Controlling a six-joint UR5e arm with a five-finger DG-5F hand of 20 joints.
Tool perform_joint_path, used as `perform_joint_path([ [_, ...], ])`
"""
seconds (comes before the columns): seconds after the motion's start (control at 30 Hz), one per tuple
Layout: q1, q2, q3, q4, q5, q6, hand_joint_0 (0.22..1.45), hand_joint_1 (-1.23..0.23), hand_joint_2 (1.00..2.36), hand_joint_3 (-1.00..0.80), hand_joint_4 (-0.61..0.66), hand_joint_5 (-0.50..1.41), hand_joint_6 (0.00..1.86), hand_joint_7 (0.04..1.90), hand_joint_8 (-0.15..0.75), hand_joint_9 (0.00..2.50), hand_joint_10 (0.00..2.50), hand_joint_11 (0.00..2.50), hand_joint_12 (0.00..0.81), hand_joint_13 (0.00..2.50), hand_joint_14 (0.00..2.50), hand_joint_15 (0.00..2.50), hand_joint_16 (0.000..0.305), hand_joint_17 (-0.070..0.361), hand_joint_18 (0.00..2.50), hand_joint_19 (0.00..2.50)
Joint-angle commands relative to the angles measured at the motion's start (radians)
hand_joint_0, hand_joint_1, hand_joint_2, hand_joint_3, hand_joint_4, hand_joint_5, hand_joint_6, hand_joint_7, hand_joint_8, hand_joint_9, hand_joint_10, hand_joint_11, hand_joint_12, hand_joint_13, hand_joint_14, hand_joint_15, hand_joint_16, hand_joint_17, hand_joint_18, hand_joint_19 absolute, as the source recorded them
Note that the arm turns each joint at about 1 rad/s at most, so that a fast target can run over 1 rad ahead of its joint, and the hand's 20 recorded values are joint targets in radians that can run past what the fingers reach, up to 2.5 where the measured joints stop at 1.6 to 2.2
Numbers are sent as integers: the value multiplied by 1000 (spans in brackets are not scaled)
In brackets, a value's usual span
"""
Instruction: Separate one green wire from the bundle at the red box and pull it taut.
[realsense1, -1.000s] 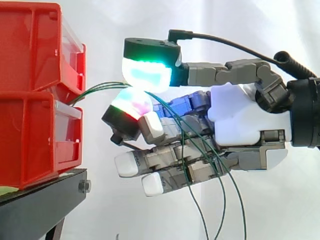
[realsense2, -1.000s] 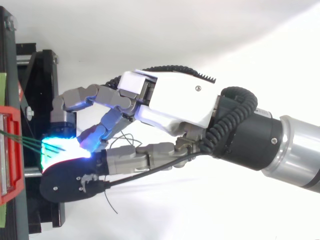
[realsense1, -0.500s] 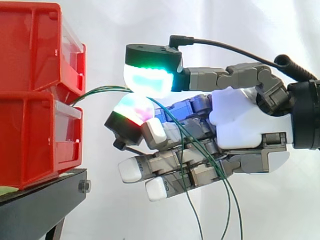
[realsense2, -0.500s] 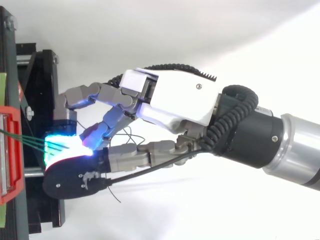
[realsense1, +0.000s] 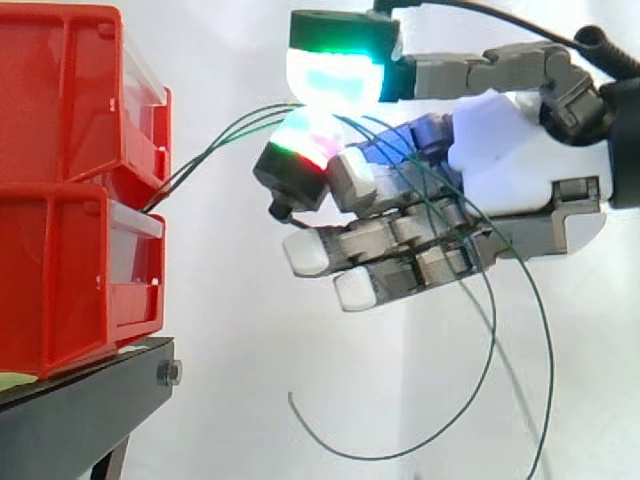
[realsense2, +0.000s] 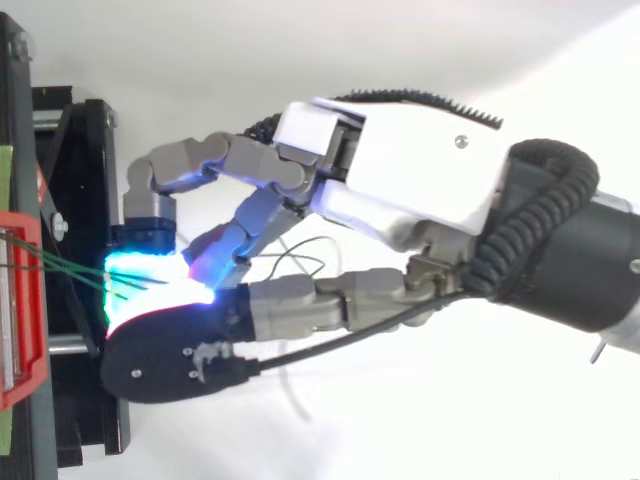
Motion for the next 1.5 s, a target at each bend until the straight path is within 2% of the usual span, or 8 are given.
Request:
perform_joint_path([
  [0.0, -1, 12, 0, -29, -1, -65, 654, -826, 1030, -66, 73, -198, 836, 1350, 376, 996, 21, 756, 391, 863, 16, 428, 57, 129, 765, 477],
  [0.17, -1, 12, -5, -52, -1, -117, 656, -828, 1030, -70, 80, -198, 836, 1345, 377, 993, 22, 756, 391, 861, 15, 428, 57, 129, 765, 475],
  [0.27, 4, 12, -46, -47, -1, -126, 656, -832, 1029, -74, 85, -197, 837, 1325, 380, 993, 22, 760, 392, 860, 17, 426, 57, 129, 761, 478],
  [0.37, 4, 12, -56, -40, -1, -134, 659, -837, 1028, -91, 90, -197, 834, 1325, 375, 990, 22, 751, 389, 857, 16, 435, 57, 128, 755, 475],
  [1.0, 2, 12, -57, -35, 2, -137, 735, -870, 1005, -437, 149, -205, 840, 1314, 363, 955, 18, 744, 387, 848, 15, 430, 57, 127, 751, 472],
  [1.17, -1, 12, -57, -29, -1, -135, 656, -808, 1000, -500, 200, -194, 834, 1325, 365, 977, 20, 739, 388, 845, 16, 434, 56, 126, 738, 487],
  [1.3, 0, 12, -57, -27, -1, -132, 548, -618, 1000, -500, 229, -181, 808, 1352, 393, 1006, 19, 712, 412, 852, 16, 424, 58, 131, 757, 506],
  [1.47, -1, 12, -57, -18, 4, -132, 549, -531, 1000, -500, 244, -177, 805, 1410, 405, 1036, 20, 742, 414, 851, 15, 432, 59, 132, 762, 525],
])
